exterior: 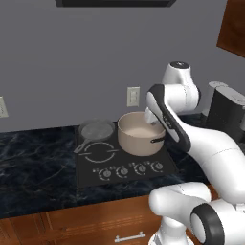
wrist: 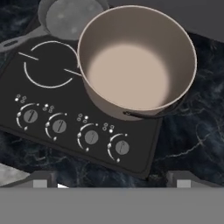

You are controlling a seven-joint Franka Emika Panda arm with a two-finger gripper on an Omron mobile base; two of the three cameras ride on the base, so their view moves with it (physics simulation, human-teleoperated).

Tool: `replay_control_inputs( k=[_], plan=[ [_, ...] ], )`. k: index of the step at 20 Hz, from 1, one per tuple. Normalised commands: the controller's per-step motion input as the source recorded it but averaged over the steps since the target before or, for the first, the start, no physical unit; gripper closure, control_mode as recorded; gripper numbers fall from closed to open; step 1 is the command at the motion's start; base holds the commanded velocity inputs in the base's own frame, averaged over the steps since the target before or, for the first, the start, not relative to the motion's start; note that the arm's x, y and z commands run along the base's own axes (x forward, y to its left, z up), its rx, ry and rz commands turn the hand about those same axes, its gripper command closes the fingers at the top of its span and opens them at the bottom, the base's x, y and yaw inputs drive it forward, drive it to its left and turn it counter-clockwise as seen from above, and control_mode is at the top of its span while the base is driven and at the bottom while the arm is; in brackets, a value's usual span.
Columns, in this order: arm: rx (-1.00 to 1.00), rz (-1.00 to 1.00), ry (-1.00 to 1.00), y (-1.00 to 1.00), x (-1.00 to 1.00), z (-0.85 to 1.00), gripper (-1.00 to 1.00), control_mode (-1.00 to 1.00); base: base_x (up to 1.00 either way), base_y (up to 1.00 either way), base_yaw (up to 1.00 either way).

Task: Move the pot and pan from the stove into the sink.

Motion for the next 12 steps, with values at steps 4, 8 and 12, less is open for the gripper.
replay_control_inputs(
  k=[4, 8, 12],
  plan=[
    [-0.02, 0.13, 0.00, 0.08, 0.11, -0.18, -1.00, -1.00, 0.00, 0.00, 0.00],
    [-0.01, 0.12, 0.01, 0.09, 0.17, -0.19, -1.00, -1.00, 0.00, 0.00, 0.00],
    [-0.01, 0.10, 0.01, 0.13, 0.29, -0.21, -1.00, -1.00, 0.00, 0.00, 0.00]
  ],
)
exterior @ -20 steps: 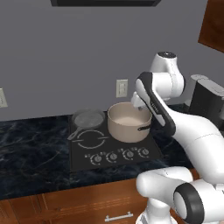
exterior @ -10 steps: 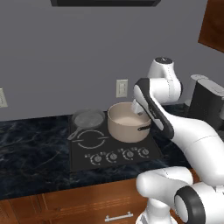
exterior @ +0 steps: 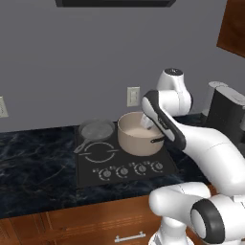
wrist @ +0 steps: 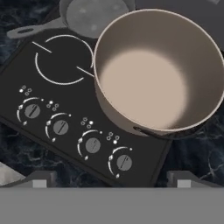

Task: Move the pot and pan from the stove into the sink.

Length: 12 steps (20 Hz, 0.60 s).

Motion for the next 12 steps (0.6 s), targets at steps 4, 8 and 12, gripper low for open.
replay_control_inputs(
  k=[4, 8, 12],
  plan=[
    [0.00, 0.09, 0.01, 0.07, 0.37, -0.24, -1.00, -1.00, 0.00, 0.00, 0.00],
    [-0.02, 0.07, 0.00, 0.12, 0.32, -0.23, -1.00, -1.00, 0.00, 0.00, 0.00],
    [-0.03, 0.04, 0.00, 0.06, 0.25, -0.21, -1.00, -1.00, 0.00, 0.00, 0.00]
  ],
)
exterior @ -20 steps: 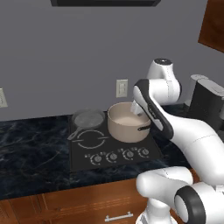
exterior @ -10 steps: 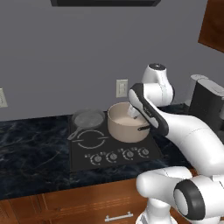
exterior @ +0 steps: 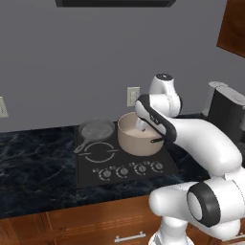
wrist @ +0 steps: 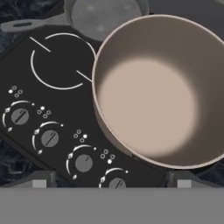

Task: Move the pot and pan from the stove into the sink.

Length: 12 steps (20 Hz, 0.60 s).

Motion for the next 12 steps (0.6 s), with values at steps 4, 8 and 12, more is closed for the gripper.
replay_control_inputs(
  k=[4, 8, 12],
  plan=[
    [-0.04, 0.03, 0.00, 0.00, 0.17, -0.21, -1.00, -1.00, 0.00, 0.00, 0.00],
    [-0.03, 0.01, 0.02, 0.00, 0.04, -0.09, -1.00, -1.00, 0.00, 0.00, 0.00],
    [-0.01, 0.00, 0.04, 0.00, 0.10, -0.23, -1.00, -1.00, 0.00, 0.00, 0.00]
  ],
)
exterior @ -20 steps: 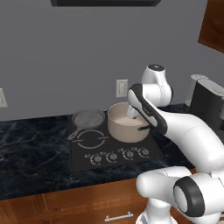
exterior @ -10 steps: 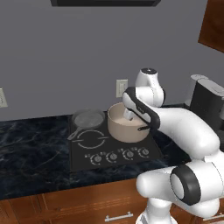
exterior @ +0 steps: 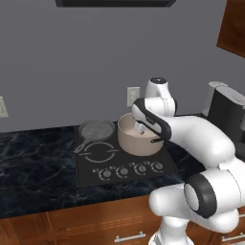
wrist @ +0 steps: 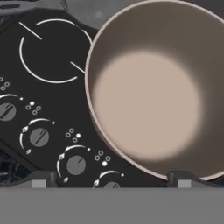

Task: Move the pot and pan from the stove into the sink.

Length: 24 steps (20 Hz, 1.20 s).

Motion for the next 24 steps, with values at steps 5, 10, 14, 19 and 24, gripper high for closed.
replay_control_inputs(
  k=[5, 10, 14, 19, 24],
  plan=[
    [0.00, 0.01, 0.07, 0.00, 0.14, -0.23, -1.00, -1.00, 0.00, 0.00, 0.00],
    [-0.01, 0.00, 0.05, 0.00, 0.14, -0.19, -1.00, -1.00, 0.00, 0.00, 0.00],
    [-0.04, 0.00, 0.07, 0.05, 0.13, -0.21, -1.00, -1.00, 0.00, 0.00, 0.00],
    [-0.04, 0.00, 0.05, 0.11, -0.01, -0.24, -1.00, -1.00, 0.00, 0.00, 0.00],
    [-0.03, 0.01, 0.01, 0.11, -0.02, -0.17, -1.00, -1.00, 0.00, 0.00, 0.00]
  ],
)
